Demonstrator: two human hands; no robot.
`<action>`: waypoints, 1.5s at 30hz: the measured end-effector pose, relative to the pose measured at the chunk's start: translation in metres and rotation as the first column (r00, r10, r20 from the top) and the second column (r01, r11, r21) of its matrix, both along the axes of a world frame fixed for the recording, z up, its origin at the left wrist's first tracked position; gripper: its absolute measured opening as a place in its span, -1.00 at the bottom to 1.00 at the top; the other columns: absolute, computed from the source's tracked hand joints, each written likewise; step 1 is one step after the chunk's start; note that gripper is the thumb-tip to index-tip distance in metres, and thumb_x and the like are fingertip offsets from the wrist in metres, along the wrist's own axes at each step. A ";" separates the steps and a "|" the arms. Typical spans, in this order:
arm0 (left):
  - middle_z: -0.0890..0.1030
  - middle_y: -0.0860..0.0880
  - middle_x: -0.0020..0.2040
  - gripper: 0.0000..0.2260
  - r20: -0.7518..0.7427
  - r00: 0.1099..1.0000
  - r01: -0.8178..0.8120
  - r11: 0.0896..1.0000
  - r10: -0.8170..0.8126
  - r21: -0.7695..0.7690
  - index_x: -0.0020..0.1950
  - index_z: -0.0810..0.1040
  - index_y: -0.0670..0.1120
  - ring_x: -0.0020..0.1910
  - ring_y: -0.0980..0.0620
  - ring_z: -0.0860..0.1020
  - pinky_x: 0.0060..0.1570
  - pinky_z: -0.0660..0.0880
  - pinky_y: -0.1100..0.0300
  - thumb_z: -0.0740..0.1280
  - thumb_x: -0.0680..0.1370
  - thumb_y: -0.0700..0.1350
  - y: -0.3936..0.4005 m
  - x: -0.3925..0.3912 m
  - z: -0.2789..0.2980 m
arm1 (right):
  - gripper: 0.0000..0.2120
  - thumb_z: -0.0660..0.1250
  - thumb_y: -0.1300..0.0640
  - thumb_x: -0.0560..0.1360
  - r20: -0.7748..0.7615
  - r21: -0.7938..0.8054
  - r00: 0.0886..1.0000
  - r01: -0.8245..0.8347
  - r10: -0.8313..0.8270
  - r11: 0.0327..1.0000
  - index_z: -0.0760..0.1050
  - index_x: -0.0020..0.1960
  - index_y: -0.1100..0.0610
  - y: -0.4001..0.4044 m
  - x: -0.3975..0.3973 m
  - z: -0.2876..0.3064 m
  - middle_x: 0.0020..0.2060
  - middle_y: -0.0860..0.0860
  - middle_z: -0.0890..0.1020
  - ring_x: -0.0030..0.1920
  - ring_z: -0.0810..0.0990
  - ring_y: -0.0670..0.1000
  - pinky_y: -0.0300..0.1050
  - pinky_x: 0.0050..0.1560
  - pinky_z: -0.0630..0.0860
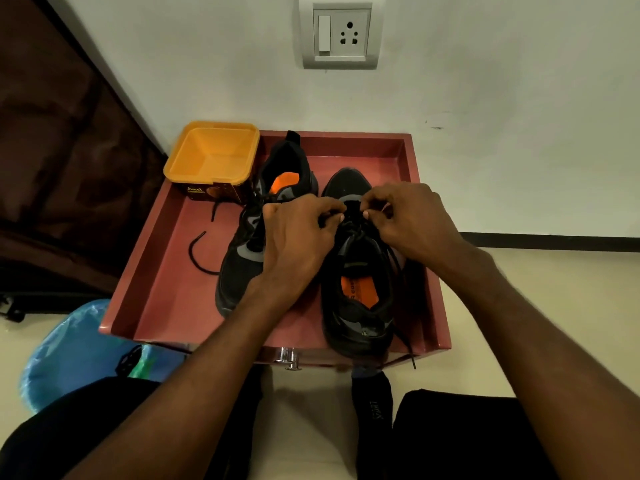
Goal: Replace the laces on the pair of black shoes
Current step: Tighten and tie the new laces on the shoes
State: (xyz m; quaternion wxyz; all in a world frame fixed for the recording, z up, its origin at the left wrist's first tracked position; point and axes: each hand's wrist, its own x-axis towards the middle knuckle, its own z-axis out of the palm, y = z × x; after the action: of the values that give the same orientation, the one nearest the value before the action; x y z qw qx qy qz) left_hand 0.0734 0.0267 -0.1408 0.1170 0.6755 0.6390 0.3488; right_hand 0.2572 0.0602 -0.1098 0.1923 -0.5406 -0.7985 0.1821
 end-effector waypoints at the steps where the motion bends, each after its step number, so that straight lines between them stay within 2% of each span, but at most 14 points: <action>1: 0.73 0.10 -0.05 -0.83 -0.007 1.000 0.010 1.000 -0.010 0.002 0.14 0.72 0.10 -0.05 0.11 0.69 0.11 0.57 -0.12 0.45 0.56 0.00 0.001 0.000 0.000 | -0.92 0.40 0.12 0.59 0.006 0.000 1.000 -0.020 0.020 1.000 0.67 0.03 0.03 0.000 0.001 0.001 -0.06 -0.05 0.71 -0.10 0.63 -0.08 -0.14 0.03 0.56; 5: 0.70 0.11 -0.09 -0.88 -0.017 0.999 0.027 1.000 -0.027 -0.008 0.09 0.71 0.12 -0.07 0.14 0.66 0.12 0.54 -0.13 0.44 0.57 0.02 0.001 0.000 -0.003 | -0.94 0.36 0.08 0.58 -0.030 -0.068 0.999 -0.039 0.037 0.997 0.57 -0.06 -0.03 0.001 0.006 0.001 -0.13 -0.12 0.65 -0.11 0.62 -0.12 -0.09 -0.01 0.59; 8: 0.67 0.10 -0.06 -0.91 -0.067 0.998 0.004 1.000 -0.006 -0.029 0.08 0.69 0.11 -0.03 0.11 0.62 0.19 0.39 -0.07 0.40 0.61 -0.02 0.000 0.001 0.000 | -0.95 0.37 0.08 0.61 -0.106 -0.103 0.994 -0.040 0.029 0.994 0.57 0.01 -0.06 0.002 0.009 -0.003 -0.06 -0.15 0.66 -0.02 0.63 -0.13 -0.12 0.08 0.58; 14: 0.63 0.14 -0.04 -0.92 -0.098 0.995 0.008 0.998 -0.015 -0.063 0.04 0.61 0.09 -0.04 0.14 0.57 0.03 0.13 0.11 0.32 0.65 -0.04 0.002 0.001 0.006 | -0.79 0.48 0.16 0.55 -0.164 -0.172 0.986 0.002 -0.031 0.985 0.67 0.17 0.01 0.000 0.012 -0.004 0.06 -0.09 0.71 0.02 0.67 -0.15 -0.22 0.15 0.59; 16: 0.60 0.14 -0.09 -0.94 -0.070 0.996 0.049 0.994 -0.055 -0.093 0.01 0.55 0.07 -0.09 0.13 0.56 0.11 0.28 0.06 0.29 0.64 -0.06 0.002 0.000 0.008 | -0.78 0.50 0.15 0.55 -0.158 -0.156 0.986 0.032 -0.056 0.987 0.68 0.19 0.03 -0.003 0.009 -0.005 0.07 -0.07 0.72 0.00 0.67 -0.14 -0.23 0.14 0.59; 18: 0.57 0.12 -0.13 -0.95 -0.040 0.994 0.093 0.991 -0.098 -0.098 -0.01 0.50 0.04 -0.16 0.11 0.55 0.06 0.45 -0.02 0.28 0.64 -0.08 0.002 -0.001 0.009 | -0.77 0.50 0.14 0.54 -0.152 -0.128 0.986 0.055 -0.074 0.990 0.69 0.19 0.03 -0.004 0.007 -0.006 0.07 -0.05 0.73 -0.02 0.67 -0.14 -0.20 0.15 0.60; 20: 0.56 0.11 -0.13 -0.96 -0.060 0.990 0.124 0.986 -0.131 -0.110 0.02 0.48 0.01 -0.21 0.13 0.51 -0.12 0.44 0.06 0.25 0.66 -0.09 0.001 -0.002 0.011 | -0.76 0.51 0.14 0.54 -0.154 -0.102 0.985 0.056 -0.072 0.993 0.69 0.20 0.02 -0.006 0.006 -0.005 0.07 -0.05 0.73 -0.02 0.69 -0.13 -0.18 0.15 0.62; 22: 0.57 0.12 -0.09 -0.96 -0.061 0.987 0.141 0.984 -0.148 -0.108 0.07 0.50 0.00 -0.20 0.16 0.50 -0.19 0.38 0.16 0.26 0.68 -0.08 0.001 -0.005 0.011 | -0.77 0.50 0.14 0.54 -0.152 -0.074 0.986 0.057 -0.068 0.996 0.70 0.19 0.01 -0.007 0.005 -0.005 0.06 -0.06 0.74 -0.03 0.69 -0.13 -0.21 0.13 0.62; 24: 0.61 0.14 -0.02 -0.90 -0.034 0.989 0.140 0.982 -0.145 -0.124 0.17 0.57 0.02 -0.08 0.19 0.56 -0.09 0.50 0.16 0.34 0.66 -0.07 0.002 -0.008 0.010 | -0.82 0.49 0.14 0.55 -0.160 -0.064 0.983 0.080 -0.089 0.995 0.71 0.15 0.01 -0.007 0.003 -0.004 0.03 -0.07 0.74 -0.08 0.68 -0.14 -0.26 0.08 0.59; 26: 0.64 0.12 0.02 -0.80 -0.030 0.991 0.127 0.983 -0.132 -0.132 0.25 0.60 0.04 0.03 0.13 0.62 0.04 0.60 0.04 0.40 0.63 -0.08 0.002 -0.008 0.010 | -0.89 0.48 0.13 0.56 -0.175 -0.074 0.979 0.094 -0.106 0.993 0.71 0.07 -0.01 -0.006 0.002 -0.004 -0.03 -0.11 0.73 -0.11 0.67 -0.15 -0.22 0.08 0.60; 31: 0.64 0.11 -0.09 -0.84 0.113 0.993 0.059 0.987 -0.042 -0.151 0.06 0.50 0.05 -0.08 0.14 0.65 -0.01 0.65 0.03 0.46 0.58 -0.08 0.002 -0.008 0.010 | -0.88 0.48 0.16 0.55 -0.281 -0.158 0.951 0.085 -0.127 0.984 0.63 -0.03 -0.06 -0.005 0.007 0.001 -0.11 -0.16 0.69 -0.09 0.69 -0.15 -0.05 0.07 0.67; 34: 0.69 0.12 -0.06 -0.91 0.167 0.983 0.112 0.976 -0.080 -0.189 0.01 0.64 0.05 -0.03 0.17 0.66 0.03 0.66 0.05 0.51 0.55 -0.08 0.001 -0.011 0.010 | -0.86 0.49 0.22 0.54 -0.273 -0.190 0.955 0.063 -0.115 0.980 0.65 -0.02 -0.03 -0.007 0.012 0.005 -0.09 -0.14 0.70 -0.09 0.67 -0.17 -0.06 0.10 0.67; 39: 0.71 0.12 0.07 -0.84 0.087 0.991 0.114 0.987 -0.105 -0.117 0.14 0.73 0.06 0.07 0.14 0.66 0.12 0.63 0.04 0.49 0.57 -0.08 -0.004 -0.006 0.011 | -0.78 0.48 0.16 0.55 -0.147 -0.131 0.988 0.022 -0.041 0.991 0.71 0.17 -0.01 -0.011 0.007 0.004 0.09 -0.07 0.74 0.06 0.69 -0.10 -0.05 0.24 0.61; 45: 0.63 0.12 0.01 -0.88 -0.077 0.992 0.089 0.992 -0.096 -0.092 0.11 0.70 0.12 -0.02 0.10 0.62 -0.08 0.58 0.03 0.41 0.60 0.02 -0.003 0.000 0.012 | -0.84 0.48 0.12 0.56 -0.100 -0.060 0.994 0.042 -0.048 0.997 0.73 0.13 0.02 -0.015 0.004 0.003 0.03 -0.05 0.74 0.00 0.69 -0.07 -0.12 0.16 0.61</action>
State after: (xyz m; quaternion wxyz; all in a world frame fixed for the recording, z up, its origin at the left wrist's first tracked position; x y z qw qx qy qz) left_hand 0.0738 0.0239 -0.1286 0.1367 0.7121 0.6261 0.2866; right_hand 0.2614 0.0454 -0.1072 0.2211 -0.5539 -0.7697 0.2278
